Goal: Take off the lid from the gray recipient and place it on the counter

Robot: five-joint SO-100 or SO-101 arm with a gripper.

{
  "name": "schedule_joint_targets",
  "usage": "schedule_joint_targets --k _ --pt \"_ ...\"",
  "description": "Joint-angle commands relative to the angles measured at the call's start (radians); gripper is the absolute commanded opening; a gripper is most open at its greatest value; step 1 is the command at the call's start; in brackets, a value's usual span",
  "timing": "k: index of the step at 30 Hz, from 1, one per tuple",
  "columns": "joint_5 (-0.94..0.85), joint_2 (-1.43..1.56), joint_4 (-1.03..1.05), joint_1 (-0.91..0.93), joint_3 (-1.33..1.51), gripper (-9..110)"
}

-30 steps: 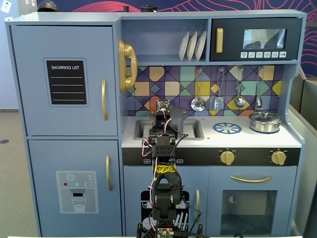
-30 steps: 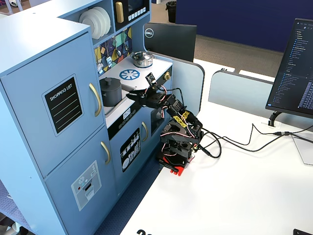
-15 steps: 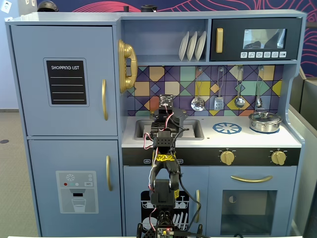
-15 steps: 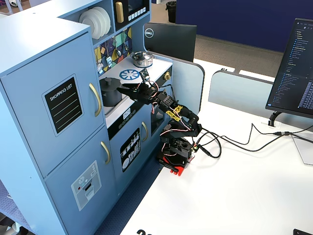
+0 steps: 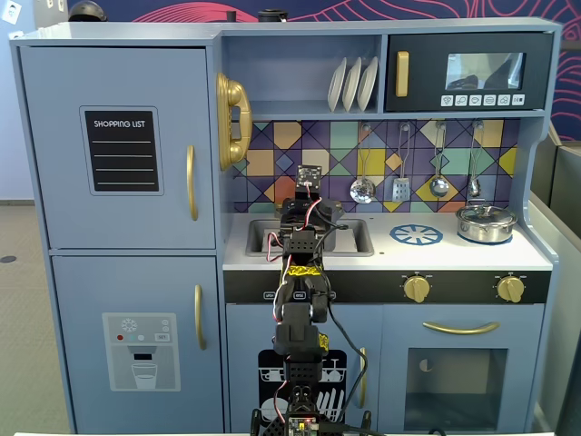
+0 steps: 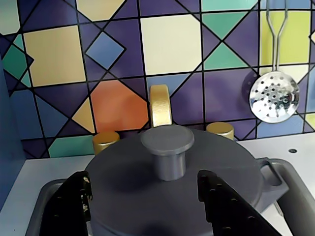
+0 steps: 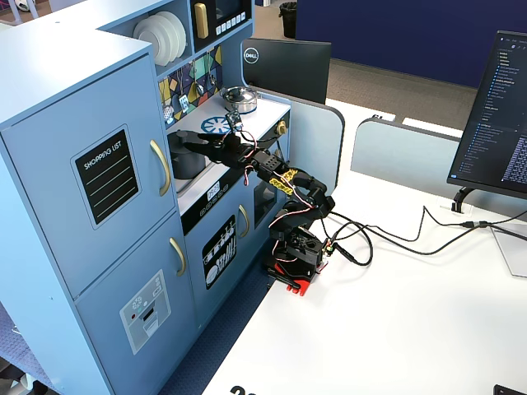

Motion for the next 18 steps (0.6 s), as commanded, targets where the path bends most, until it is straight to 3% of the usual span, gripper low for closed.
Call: schedule_joint_targets --k 1,18 --pt "-0.018 -0.052 -0.049 0.017 -0.089 19" --pt "-0.055 -0.322 -0.173 0.021 -0.229 18"
